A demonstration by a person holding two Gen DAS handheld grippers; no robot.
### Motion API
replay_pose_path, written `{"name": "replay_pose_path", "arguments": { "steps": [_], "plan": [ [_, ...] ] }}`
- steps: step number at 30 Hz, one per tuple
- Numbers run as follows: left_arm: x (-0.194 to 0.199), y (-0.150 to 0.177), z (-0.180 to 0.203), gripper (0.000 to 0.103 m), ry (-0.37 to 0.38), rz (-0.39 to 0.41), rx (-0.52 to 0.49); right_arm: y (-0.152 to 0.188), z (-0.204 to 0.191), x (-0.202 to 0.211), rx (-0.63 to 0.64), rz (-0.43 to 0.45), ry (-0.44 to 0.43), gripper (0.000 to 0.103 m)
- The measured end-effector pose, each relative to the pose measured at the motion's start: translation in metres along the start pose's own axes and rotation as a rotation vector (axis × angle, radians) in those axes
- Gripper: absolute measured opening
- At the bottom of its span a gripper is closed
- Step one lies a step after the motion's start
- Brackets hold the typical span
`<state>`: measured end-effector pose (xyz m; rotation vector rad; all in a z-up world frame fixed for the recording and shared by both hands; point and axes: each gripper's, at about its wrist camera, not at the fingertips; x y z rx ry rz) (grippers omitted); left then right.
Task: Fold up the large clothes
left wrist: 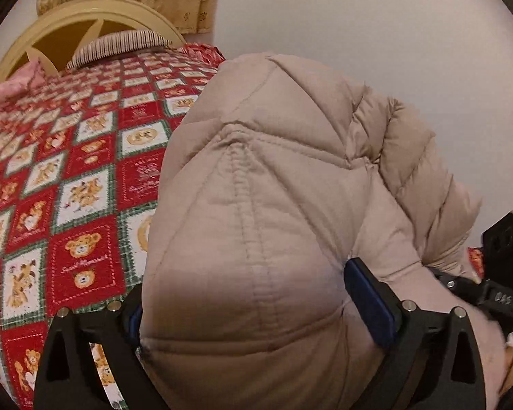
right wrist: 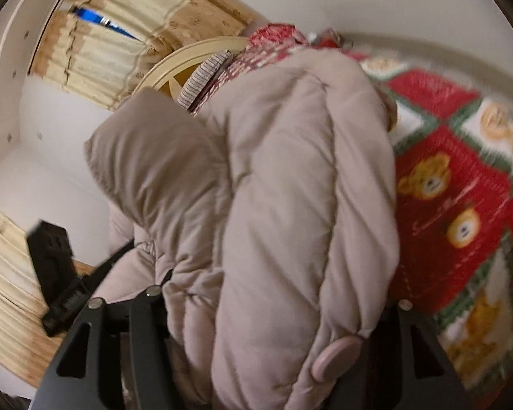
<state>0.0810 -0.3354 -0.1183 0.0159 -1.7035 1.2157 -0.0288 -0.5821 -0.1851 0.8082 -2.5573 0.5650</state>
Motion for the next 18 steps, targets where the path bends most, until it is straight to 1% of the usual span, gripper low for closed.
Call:
{"name": "replay_pose_path", "arguments": {
  "steps": [2,4,6,8,9,13,14,15,16,17,18],
  "plan": [
    [-0.002,0.003,0.004,0.102,-0.046,0.014,-0.027,0.0,-0.006,-0.002,0.028,-0.007,0.018,0.058],
    [-0.003,0.004,0.009,0.102,-0.071,0.015,-0.044,0.003,-0.01,0.0,0.026,-0.014,0.024,0.06],
    [-0.004,0.003,0.012,0.102,-0.085,0.009,-0.06,0.001,-0.013,-0.003,0.02,-0.009,0.035,0.065],
    [-0.005,0.003,0.013,0.102,-0.09,0.012,-0.07,-0.006,-0.018,0.0,0.029,0.007,0.07,0.074],
    [-0.005,0.004,0.012,0.102,-0.089,0.014,-0.07,-0.004,-0.018,0.008,0.031,0.013,0.08,0.075],
    [-0.004,0.003,0.011,0.102,-0.085,0.01,-0.058,0.006,-0.032,0.051,0.088,0.11,0.116,0.075],
    [-0.005,0.003,0.011,0.102,-0.084,0.009,-0.057,0.011,-0.04,0.071,0.122,0.165,0.148,0.076],
    [-0.004,0.003,0.012,0.102,-0.085,0.009,-0.058,0.013,-0.044,0.082,0.144,0.201,0.178,0.076],
    [-0.004,0.003,0.012,0.102,-0.087,0.01,-0.058,0.017,-0.053,0.092,0.169,0.24,0.215,0.074],
    [-0.003,0.003,0.013,0.102,-0.09,0.011,-0.059,0.022,-0.066,0.104,0.217,0.289,0.257,0.06],
    [-0.003,0.003,0.014,0.102,-0.095,0.013,-0.061,0.028,-0.08,0.111,0.274,0.319,0.281,0.051]
  ]
}}
Point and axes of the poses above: each gripper's, at about its wrist camera, not at the fingertips, and x roughly against the way its jaws point, z to its right, y to its underside, and after that the axes turned 13 degrees about -x, right-handed
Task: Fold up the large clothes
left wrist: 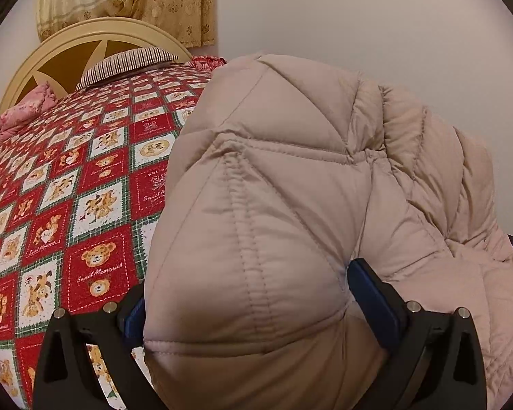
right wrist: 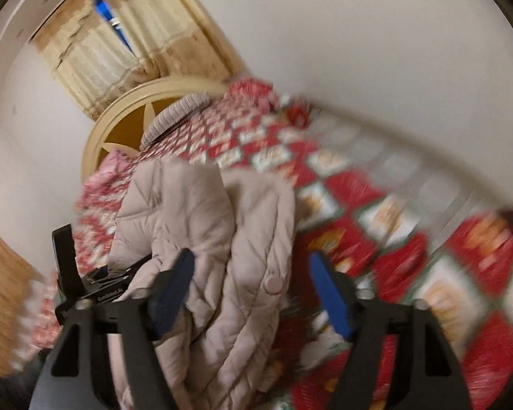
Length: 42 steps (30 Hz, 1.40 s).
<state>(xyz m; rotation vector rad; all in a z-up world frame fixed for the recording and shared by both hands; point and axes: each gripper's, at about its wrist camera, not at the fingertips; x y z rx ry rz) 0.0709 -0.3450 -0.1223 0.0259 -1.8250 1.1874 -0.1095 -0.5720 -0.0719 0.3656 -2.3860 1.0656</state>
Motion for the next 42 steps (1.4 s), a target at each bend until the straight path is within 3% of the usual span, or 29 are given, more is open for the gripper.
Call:
{"name": "replay_pose_path", "arguments": {
  "steps": [1,2,7,11,13,23,34,36,40,42],
  "plan": [
    [0.001,0.0,0.001,0.102,-0.006,0.001,-0.004,-0.001,-0.012,0.006,0.051,0.021,0.013,0.037],
    [0.002,0.0,0.002,0.102,-0.01,0.002,-0.006,0.0,-0.032,0.011,0.128,0.048,0.038,0.031],
    [0.003,-0.002,0.005,0.102,-0.04,0.001,-0.026,-0.003,-0.084,-0.021,0.245,0.042,0.076,0.03],
    [0.003,-0.002,0.007,0.102,-0.061,0.005,-0.037,0.001,-0.087,-0.081,0.257,-0.026,0.271,0.031],
    [0.003,-0.002,0.008,0.102,-0.065,0.005,-0.04,0.006,-0.069,-0.107,0.228,-0.058,0.323,0.031],
    [-0.004,-0.005,0.011,0.102,-0.117,-0.007,-0.039,0.006,-0.025,-0.133,0.118,-0.079,0.236,0.032],
    [0.003,-0.003,0.02,0.102,-0.206,-0.002,-0.078,0.007,-0.027,-0.138,0.141,-0.091,0.245,0.031],
    [0.009,0.001,0.017,0.102,-0.183,-0.012,-0.062,0.009,-0.031,-0.136,0.153,-0.084,0.258,0.031],
    [0.031,0.015,-0.001,0.102,-0.066,-0.042,0.082,0.015,-0.037,-0.132,0.188,-0.06,0.293,0.033],
    [0.05,0.022,0.0,0.102,-0.058,-0.028,0.089,0.019,-0.041,-0.126,0.21,-0.031,0.326,0.037]
  ]
}}
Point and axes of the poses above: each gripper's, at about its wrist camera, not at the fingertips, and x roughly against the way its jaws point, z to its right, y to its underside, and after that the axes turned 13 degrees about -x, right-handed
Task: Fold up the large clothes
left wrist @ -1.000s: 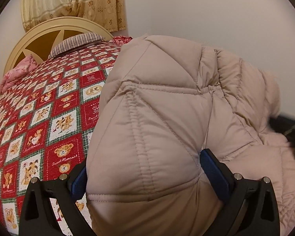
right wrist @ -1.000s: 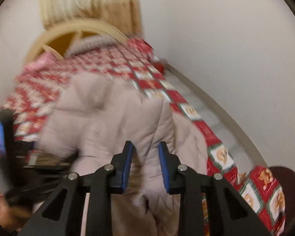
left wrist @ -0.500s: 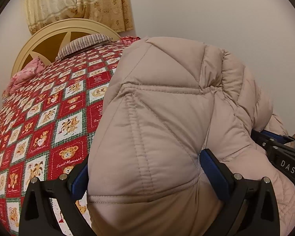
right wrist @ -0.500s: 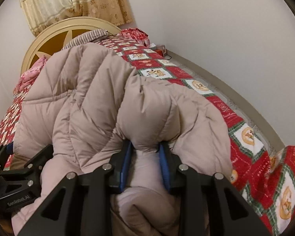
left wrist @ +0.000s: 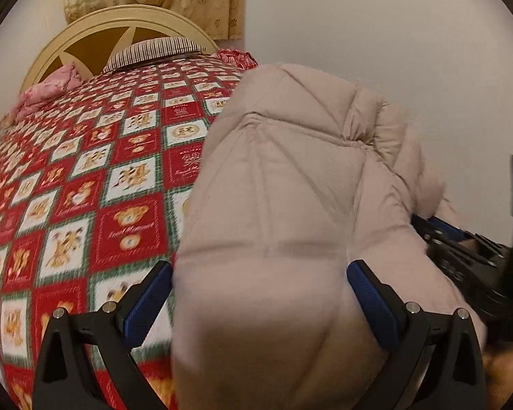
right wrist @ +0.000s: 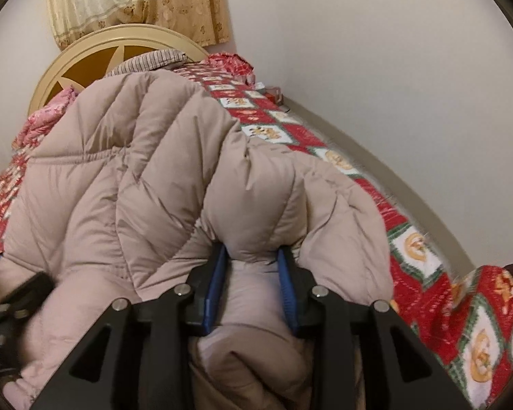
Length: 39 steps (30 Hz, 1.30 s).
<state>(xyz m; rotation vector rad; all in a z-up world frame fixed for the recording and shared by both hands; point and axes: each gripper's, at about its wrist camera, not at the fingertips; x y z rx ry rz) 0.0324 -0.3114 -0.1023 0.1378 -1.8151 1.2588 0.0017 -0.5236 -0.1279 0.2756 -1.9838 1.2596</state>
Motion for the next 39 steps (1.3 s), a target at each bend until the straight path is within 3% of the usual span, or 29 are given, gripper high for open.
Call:
{"name": "replay_pose_path", "arguments": {
  "steps": [2,5,8,12,16,21,23,26,30,35,39],
  "plan": [
    [0.015,0.003,0.006,0.102,-0.033,0.014,-0.053,0.005,-0.003,0.013,0.002,0.041,0.079,0.057],
    [0.043,0.008,0.018,0.102,-0.092,0.051,-0.14,0.014,0.003,0.036,-0.053,0.067,0.115,0.072],
    [0.06,0.015,0.024,0.102,-0.124,0.059,-0.174,0.028,0.023,0.073,-0.188,0.053,0.017,0.073],
    [0.085,0.027,0.03,0.102,-0.131,0.084,-0.2,0.047,0.032,0.128,-0.203,0.074,-0.05,0.073],
    [0.116,0.036,0.036,0.102,-0.139,0.122,-0.216,0.066,0.032,0.18,-0.137,0.096,-0.057,0.091],
    [0.139,0.042,0.04,0.102,-0.167,0.098,-0.211,0.089,0.037,0.239,-0.068,0.133,-0.057,0.094],
    [0.149,0.046,0.043,0.102,-0.214,0.092,-0.216,0.095,0.042,0.253,-0.054,0.146,-0.045,0.098],
    [0.171,0.055,0.046,0.102,-0.258,0.145,-0.216,0.101,0.05,0.282,-0.056,0.218,-0.026,0.099],
    [0.197,0.061,0.042,0.102,-0.187,0.189,-0.178,0.093,0.049,0.302,-0.088,0.329,-0.028,0.1],
    [0.226,0.061,0.037,0.102,-0.177,0.225,-0.158,0.093,0.036,0.326,-0.074,0.414,-0.096,0.103],
    [0.248,0.062,0.039,0.102,-0.244,0.301,-0.174,0.094,0.024,0.337,-0.041,0.457,-0.1,0.103]
  ]
}}
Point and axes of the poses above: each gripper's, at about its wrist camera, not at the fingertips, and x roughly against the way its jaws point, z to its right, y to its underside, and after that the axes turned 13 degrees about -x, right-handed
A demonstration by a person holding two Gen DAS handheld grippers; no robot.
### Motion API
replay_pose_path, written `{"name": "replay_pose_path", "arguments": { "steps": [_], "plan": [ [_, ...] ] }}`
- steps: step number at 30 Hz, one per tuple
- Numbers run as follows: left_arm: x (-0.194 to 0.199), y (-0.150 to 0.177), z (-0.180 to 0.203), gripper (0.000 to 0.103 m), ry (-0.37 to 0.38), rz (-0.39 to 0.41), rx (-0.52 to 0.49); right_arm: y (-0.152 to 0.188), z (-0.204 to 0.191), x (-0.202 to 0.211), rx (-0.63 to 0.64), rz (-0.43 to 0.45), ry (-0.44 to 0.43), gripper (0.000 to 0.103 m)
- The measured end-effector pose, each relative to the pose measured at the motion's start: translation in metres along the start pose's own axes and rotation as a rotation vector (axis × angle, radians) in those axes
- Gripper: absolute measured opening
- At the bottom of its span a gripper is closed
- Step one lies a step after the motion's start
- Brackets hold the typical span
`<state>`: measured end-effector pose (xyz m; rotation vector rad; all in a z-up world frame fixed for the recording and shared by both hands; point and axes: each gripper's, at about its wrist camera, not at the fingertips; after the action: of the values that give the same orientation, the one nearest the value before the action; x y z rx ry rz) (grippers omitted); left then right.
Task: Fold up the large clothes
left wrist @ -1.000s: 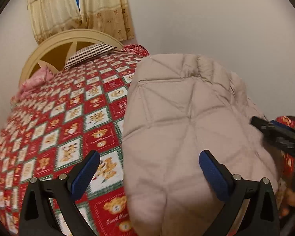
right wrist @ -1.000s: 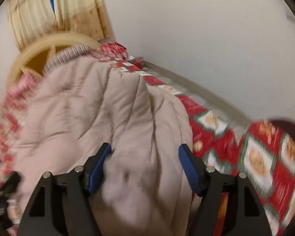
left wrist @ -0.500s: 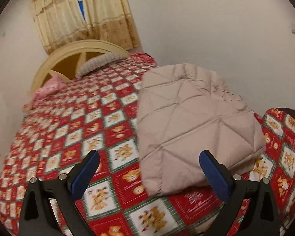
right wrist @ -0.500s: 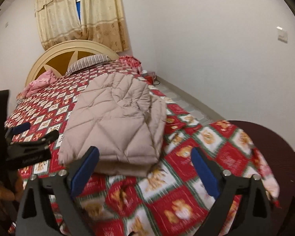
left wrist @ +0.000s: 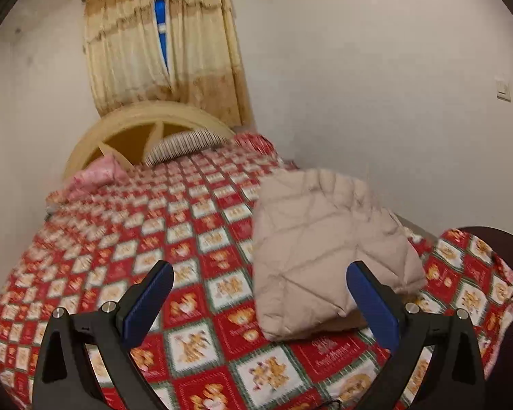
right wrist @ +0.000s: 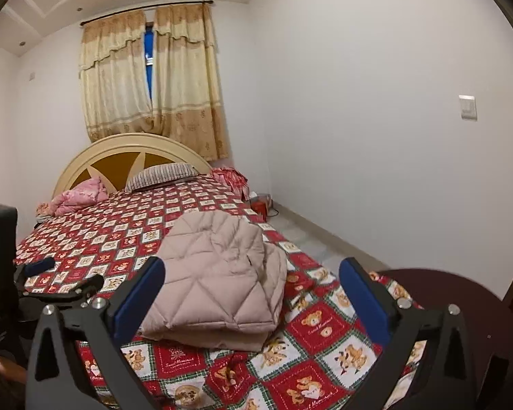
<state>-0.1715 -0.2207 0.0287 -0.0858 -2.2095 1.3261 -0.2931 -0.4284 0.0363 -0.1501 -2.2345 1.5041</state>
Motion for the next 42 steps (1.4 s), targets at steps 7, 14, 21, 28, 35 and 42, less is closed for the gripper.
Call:
{"name": "replay_pose_path", "arguments": {
  "steps": [7,14,21,28,35,42],
  "plan": [
    [0.017,-0.004,-0.007,0.102,0.004,0.031,0.016,0.002,-0.013,0.013,0.004,0.067,-0.032,0.103],
    [0.032,-0.006,-0.014,0.102,-0.022,0.074,0.041,0.008,-0.022,0.013,0.028,0.074,-0.036,0.103],
    [0.034,-0.007,-0.015,0.102,-0.01,0.07,0.045,0.013,-0.025,0.014,0.025,0.065,-0.034,0.103],
    [0.03,-0.006,-0.013,0.102,0.002,0.055,0.037,0.015,-0.024,0.012,0.015,0.048,-0.029,0.103],
    [0.028,-0.005,-0.012,0.102,0.0,0.054,0.033,0.015,-0.023,0.011,0.012,0.043,-0.025,0.103],
    [0.029,-0.002,-0.015,0.102,0.008,0.05,0.037,0.017,-0.023,0.013,0.008,0.037,-0.025,0.103]
  ]
}}
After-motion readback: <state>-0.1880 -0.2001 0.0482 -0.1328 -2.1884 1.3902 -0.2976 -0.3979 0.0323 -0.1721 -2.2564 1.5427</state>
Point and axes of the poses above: each gripper's, at about its wrist camera, not at the fingertips, and x roughly against the way its jaws point, z to its right, y to its underside, and after that the axes turned 13 degrees about -x, right-handed
